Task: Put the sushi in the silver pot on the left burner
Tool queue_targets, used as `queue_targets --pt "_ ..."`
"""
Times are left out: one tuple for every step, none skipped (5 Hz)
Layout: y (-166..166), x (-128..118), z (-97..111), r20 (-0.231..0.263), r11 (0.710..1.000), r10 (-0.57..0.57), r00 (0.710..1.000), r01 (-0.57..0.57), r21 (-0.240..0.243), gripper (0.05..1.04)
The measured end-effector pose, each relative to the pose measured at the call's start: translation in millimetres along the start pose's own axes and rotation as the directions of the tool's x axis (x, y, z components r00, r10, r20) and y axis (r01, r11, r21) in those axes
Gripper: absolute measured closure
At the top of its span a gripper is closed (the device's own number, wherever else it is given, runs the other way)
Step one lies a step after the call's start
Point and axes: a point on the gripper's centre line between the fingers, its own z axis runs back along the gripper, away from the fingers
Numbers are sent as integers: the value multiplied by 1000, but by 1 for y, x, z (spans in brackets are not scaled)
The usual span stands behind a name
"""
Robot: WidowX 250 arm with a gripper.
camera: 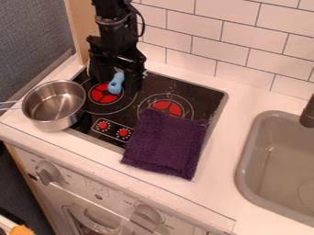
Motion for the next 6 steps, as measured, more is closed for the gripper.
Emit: queue_targets --pt "-1 -2 -9 -25 1000 3 1000 -4 -12 83" --pt "8 21 1 55 999 40 998 -40 -6 83" --pt "27 42 2 75 996 87 993 -88 9 83" --pt "46 61 -1 46 993 108 993 -110 43 83" --pt "73 69 -8 27 984 159 987 -161 81 83" --pt "95 65 -12 1 974 211 978 -210 86 83"
